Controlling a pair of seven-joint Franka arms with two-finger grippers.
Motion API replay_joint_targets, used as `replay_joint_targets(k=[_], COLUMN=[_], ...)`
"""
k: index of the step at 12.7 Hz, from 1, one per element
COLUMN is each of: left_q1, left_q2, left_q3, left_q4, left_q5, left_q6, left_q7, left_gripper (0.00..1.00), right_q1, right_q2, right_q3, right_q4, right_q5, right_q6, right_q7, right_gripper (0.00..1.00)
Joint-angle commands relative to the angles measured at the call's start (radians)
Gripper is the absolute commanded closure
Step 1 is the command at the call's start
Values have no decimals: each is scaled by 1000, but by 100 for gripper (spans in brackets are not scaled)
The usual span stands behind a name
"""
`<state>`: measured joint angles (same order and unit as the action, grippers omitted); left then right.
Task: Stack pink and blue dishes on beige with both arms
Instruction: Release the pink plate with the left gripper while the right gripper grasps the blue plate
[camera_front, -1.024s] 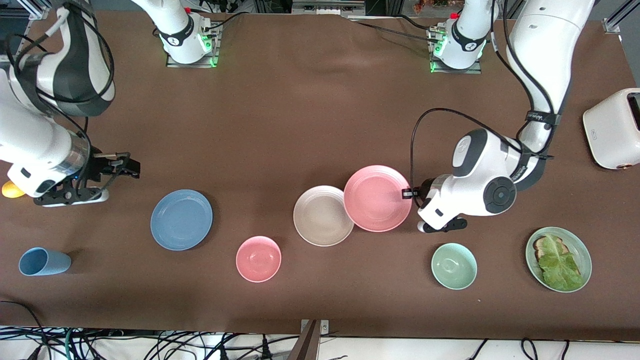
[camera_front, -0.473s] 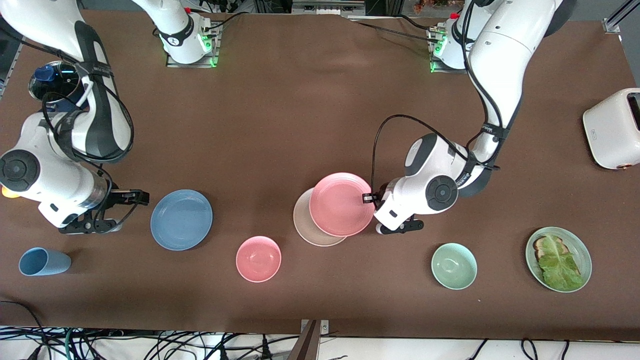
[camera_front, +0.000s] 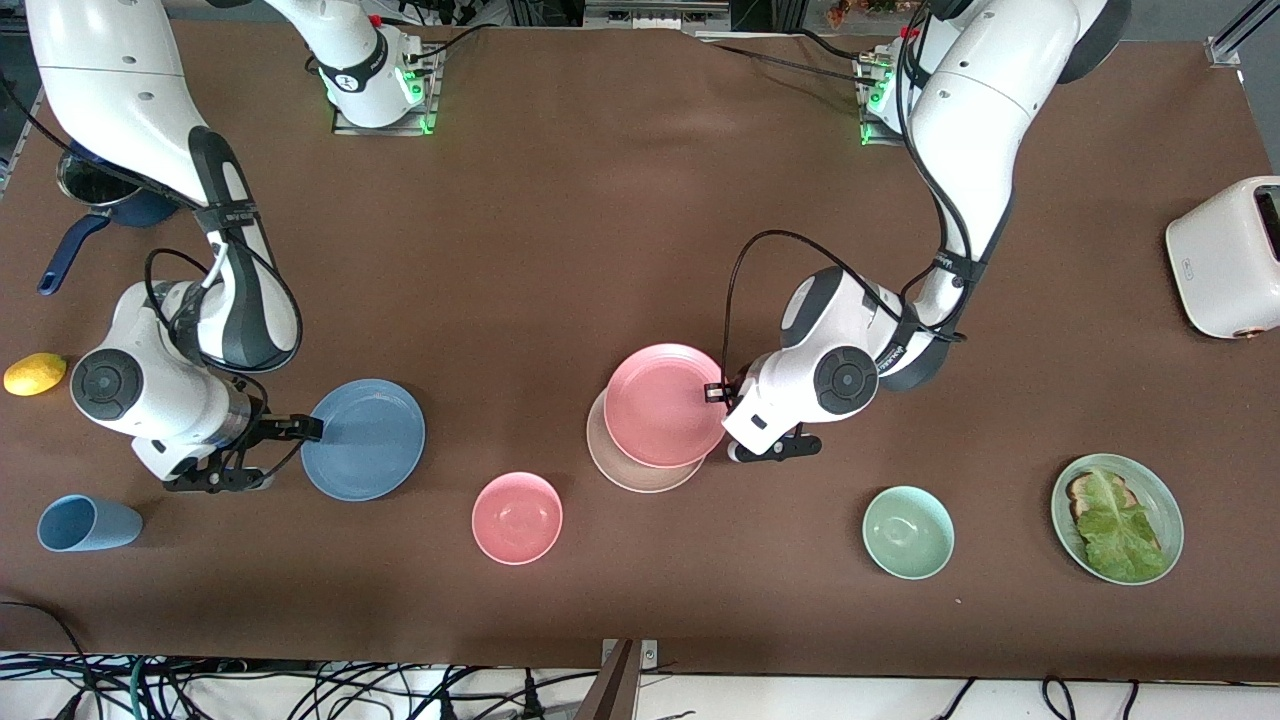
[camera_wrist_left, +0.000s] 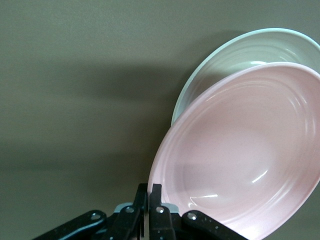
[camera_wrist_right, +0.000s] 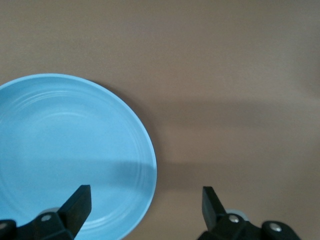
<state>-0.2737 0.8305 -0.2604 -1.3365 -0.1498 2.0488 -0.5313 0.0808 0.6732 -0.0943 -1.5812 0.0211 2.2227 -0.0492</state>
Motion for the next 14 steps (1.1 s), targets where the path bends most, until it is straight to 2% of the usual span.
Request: replay_joint_targets(k=[1, 2, 3, 4, 5, 6, 10, 14], left_q1=[-24, -28, -27, -22, -16, -13, 40, 118], left_q2=[53, 56, 62, 62, 61, 56, 13, -50], left_q3=[13, 13, 13, 13, 13, 15, 29, 27], left_q4=[75, 79, 82, 86, 86, 89, 88, 71], left_q5=[-13, -13, -13, -13, -13, -10, 1, 52], left_q6=[23, 27, 27, 28, 27, 27, -27, -166], left_q7=[-45, -52, -46, -41, -44, -44, -42, -12], left_gripper=[100, 100, 93, 44, 19, 0, 0, 0], right_q1=[-12, -12, -12, -15, -15, -16, -16, -16], right_q2=[43, 63, 77, 81, 82, 85, 86, 86], right_q3=[7, 7, 7, 7, 7, 7, 8, 10], right_q4=[29, 33, 33, 29, 29, 29, 23, 17], right_q5=[51, 59, 60, 60, 60, 60, 60, 62], right_q6=[20, 61, 101, 107, 107, 109, 101, 100], right_q7=[-14, -15, -17, -20, -30, -35, -38, -50], right_gripper=[2, 5, 7, 12, 16, 21, 47, 86])
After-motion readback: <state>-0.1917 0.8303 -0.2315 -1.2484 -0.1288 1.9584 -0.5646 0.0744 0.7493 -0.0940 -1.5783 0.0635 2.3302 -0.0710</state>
